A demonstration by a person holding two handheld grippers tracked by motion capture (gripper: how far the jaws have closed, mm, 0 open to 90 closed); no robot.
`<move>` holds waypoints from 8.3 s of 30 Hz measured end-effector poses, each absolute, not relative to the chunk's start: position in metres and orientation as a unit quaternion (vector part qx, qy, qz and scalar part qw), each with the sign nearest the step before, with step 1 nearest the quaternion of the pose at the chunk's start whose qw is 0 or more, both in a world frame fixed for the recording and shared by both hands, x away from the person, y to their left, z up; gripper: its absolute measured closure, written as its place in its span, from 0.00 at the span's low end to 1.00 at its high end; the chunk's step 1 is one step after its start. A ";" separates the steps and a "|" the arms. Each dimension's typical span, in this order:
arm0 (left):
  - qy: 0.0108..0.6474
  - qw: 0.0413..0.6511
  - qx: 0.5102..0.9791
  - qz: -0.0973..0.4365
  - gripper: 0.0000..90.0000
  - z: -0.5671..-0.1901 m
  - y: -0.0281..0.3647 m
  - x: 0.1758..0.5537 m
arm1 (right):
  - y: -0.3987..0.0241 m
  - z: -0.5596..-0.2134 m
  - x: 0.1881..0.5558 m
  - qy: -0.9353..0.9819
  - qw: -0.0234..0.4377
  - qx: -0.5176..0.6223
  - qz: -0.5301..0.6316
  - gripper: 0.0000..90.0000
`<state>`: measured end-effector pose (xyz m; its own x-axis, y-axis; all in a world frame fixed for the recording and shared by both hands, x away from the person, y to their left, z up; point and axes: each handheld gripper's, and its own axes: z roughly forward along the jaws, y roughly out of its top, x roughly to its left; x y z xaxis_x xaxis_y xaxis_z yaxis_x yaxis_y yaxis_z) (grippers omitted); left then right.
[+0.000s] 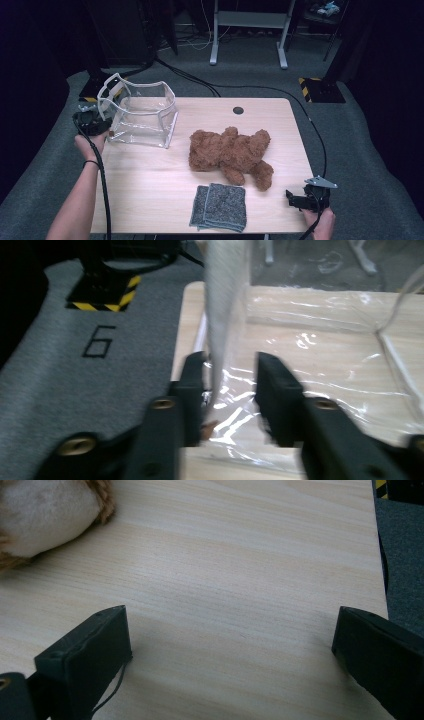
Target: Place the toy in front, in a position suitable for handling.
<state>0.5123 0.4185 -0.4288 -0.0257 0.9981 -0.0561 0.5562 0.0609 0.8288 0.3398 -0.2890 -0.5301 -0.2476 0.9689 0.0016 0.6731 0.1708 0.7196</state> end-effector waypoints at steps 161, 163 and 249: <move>0.560 0.320 0.724 0.245 0.06 -0.532 0.299 0.388 | -0.244 -0.488 0.322 0.752 0.189 0.527 0.349 0.00; 0.560 0.320 0.724 0.245 0.06 -0.532 0.299 0.388 | -0.233 -0.482 0.320 0.756 0.188 0.517 0.355 0.00; 0.556 0.314 0.730 0.243 0.06 -0.532 0.300 0.388 | -0.128 -0.475 0.302 0.840 0.157 0.376 0.359 0.82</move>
